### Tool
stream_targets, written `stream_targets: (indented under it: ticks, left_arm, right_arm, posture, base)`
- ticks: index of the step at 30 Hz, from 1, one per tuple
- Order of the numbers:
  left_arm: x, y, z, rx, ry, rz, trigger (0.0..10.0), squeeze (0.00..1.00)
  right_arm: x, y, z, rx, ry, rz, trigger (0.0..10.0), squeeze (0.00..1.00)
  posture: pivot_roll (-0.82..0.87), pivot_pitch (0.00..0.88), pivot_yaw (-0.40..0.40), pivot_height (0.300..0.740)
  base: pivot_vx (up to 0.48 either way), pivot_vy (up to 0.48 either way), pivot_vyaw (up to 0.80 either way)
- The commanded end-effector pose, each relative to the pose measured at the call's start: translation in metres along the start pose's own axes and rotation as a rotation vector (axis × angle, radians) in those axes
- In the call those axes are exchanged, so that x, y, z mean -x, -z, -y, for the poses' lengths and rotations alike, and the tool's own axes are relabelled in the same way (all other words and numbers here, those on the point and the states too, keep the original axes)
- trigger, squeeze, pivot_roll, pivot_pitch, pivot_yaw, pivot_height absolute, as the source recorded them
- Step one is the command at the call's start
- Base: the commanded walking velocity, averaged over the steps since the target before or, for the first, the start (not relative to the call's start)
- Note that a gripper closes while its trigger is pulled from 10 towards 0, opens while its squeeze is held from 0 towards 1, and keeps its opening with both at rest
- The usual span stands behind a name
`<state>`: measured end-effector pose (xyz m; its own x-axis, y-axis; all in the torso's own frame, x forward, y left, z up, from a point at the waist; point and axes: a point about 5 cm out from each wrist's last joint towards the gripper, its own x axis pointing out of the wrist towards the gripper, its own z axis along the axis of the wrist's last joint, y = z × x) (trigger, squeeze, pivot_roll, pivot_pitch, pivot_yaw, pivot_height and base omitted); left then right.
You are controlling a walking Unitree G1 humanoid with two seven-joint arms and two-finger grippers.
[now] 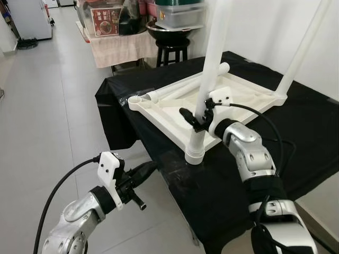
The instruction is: Building children table
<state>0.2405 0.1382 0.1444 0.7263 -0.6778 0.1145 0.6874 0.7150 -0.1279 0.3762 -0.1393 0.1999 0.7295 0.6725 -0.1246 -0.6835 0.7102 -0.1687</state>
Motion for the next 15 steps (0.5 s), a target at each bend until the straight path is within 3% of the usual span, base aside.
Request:
stream_targets:
  ticks: [1,5,6,7,8,15]
  left_arm:
    - [0.0000,0.0015,0.0029,0.005,-0.007,-0.002,10.0,0.00]
    - [0.0010,0.0015,0.0037,0.001,-0.012,-0.003,10.0,0.00]
    - [0.0018,0.0016,0.0041,-0.002,-0.015,-0.004,10.0,0.00]
    - [0.0024,0.0017,0.0044,-0.005,-0.018,-0.006,10.0,0.00]
    - [0.0032,0.0019,0.0048,-0.010,-0.022,-0.008,10.0,0.00]
    - [0.0055,0.0027,0.0062,-0.023,-0.043,-0.010,10.0,0.00]
  right_arm:
    - [-0.0062,-0.0086,-0.0065,0.032,-0.222,0.010,10.0,0.00]
    - [-0.0099,-0.0141,-0.0062,0.031,-0.270,0.012,10.0,0.00]
    - [-0.0125,-0.0158,-0.0052,0.026,-0.294,0.011,9.6,0.00]
    - [-0.0144,-0.0171,-0.0043,0.021,-0.308,0.014,3.5,0.00]
    - [-0.0156,-0.0177,-0.0043,0.002,-0.328,0.016,0.0,0.00]
    - [-0.0145,-0.0084,-0.0009,-0.023,-0.361,-0.010,0.0,0.00]
  posture:
    - [0.00,0.000,-0.035,0.740]
    - [0.01,0.000,-0.034,0.740]
    - [0.01,0.000,-0.033,0.740]
    - [0.02,0.000,-0.033,0.740]
    - [0.03,0.000,-0.033,0.740]
    - [0.03,0.000,-0.039,0.740]
  base:
    - [0.000,0.000,0.00]
    - [0.000,0.000,0.00]
    - [0.000,0.000,0.00]
    - [0.000,0.000,0.00]
    - [0.000,0.000,0.00]
    - [0.000,0.000,0.00]
